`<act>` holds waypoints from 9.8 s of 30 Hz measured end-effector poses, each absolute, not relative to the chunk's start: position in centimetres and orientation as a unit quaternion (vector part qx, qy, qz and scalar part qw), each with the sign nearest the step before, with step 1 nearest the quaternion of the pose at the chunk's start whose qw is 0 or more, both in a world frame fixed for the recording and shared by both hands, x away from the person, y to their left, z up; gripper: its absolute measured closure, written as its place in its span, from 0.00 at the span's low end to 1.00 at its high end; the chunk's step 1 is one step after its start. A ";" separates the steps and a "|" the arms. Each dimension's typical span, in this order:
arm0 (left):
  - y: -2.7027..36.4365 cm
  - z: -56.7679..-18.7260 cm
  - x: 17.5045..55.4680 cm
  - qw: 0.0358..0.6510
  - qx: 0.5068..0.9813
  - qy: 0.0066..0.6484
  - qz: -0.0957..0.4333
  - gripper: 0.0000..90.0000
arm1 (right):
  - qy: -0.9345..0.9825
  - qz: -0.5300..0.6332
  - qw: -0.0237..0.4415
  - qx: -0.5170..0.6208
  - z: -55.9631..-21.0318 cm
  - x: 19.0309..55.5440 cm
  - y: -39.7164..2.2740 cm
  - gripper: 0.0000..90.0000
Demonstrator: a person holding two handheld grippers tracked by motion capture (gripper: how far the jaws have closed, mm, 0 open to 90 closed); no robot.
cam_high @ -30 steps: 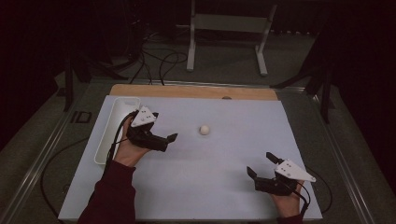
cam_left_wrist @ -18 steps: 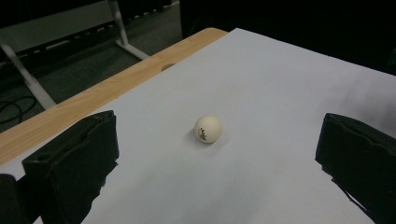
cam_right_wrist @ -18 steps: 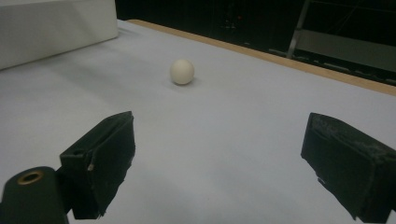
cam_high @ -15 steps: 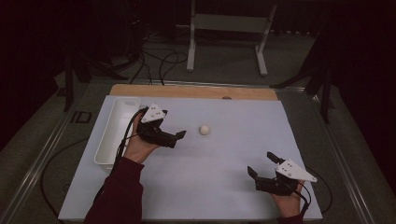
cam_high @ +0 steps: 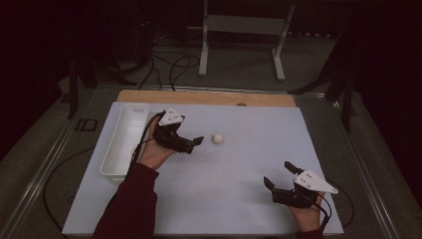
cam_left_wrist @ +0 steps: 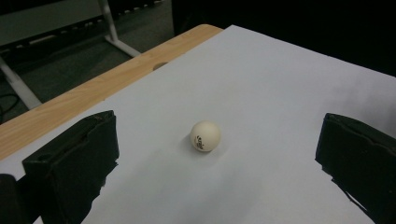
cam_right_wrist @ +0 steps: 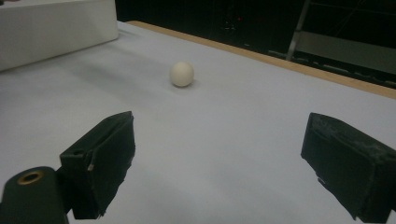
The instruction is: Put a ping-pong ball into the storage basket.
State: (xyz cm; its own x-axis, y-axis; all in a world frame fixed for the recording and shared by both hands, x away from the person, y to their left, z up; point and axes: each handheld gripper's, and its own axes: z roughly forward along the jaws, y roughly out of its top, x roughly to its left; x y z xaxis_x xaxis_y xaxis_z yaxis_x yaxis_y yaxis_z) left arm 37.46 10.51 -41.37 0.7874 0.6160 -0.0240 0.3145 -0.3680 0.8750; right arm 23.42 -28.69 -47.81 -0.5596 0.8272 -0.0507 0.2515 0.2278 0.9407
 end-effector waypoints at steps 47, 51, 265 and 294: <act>6.1 -44.8 43.1 0.465 0.828 0.291 0.118 0.00 | 0.726 0.505 0.290 0.367 -47.6 23.6 -28.6 0.11; 5.7 -45.4 43.4 0.461 0.830 0.293 0.114 0.00 | 0.725 0.506 0.290 0.367 -47.5 23.6 -28.6 0.11; 5.5 -42.3 42.6 0.455 0.842 0.274 0.096 0.57 | 0.721 0.514 0.294 0.360 -47.0 23.4 -28.4 0.11; 6.7 -40.3 41.3 0.471 0.837 0.260 0.105 0.57 | 0.722 0.514 0.293 0.360 -47.1 23.4 -28.3 0.11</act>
